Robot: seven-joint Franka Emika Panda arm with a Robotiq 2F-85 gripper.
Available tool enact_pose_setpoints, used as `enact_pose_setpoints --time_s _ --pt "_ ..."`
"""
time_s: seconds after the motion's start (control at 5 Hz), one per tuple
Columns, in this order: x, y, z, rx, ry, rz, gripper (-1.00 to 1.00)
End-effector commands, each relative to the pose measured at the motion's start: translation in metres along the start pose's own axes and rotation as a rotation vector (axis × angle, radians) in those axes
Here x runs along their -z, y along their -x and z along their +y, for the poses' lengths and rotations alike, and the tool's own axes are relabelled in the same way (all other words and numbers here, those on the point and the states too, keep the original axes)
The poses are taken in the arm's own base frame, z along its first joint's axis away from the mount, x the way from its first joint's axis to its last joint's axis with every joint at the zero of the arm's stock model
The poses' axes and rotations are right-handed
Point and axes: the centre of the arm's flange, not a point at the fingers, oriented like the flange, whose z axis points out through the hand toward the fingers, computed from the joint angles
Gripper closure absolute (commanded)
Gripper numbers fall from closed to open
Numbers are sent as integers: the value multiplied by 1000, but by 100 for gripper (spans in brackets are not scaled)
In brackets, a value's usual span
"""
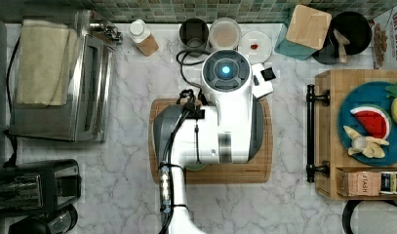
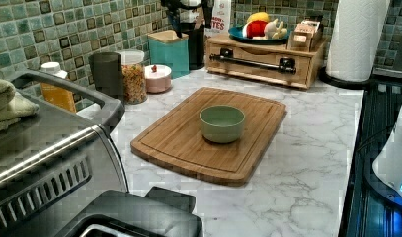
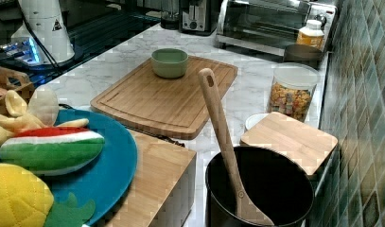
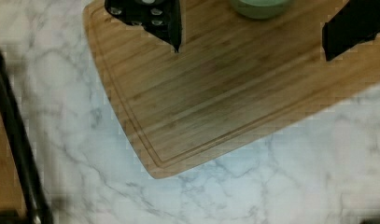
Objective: Open the drawer.
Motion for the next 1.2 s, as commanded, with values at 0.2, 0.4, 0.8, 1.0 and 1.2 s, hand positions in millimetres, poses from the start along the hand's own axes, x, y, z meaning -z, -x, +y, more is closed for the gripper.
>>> enact_pose_setpoints --time_s 0.2,0.4,0.8,1.0,1.2 --pt "-28 -26 170 206 -28 76 -100" --pt "-45 -28 199 237 -56 115 -100" --pt "-87 -10 203 251 -37 208 -100" --pt "-104 -5 207 288 -43 227 -100" --pt "-113 0 209 310 -29 207 -100"
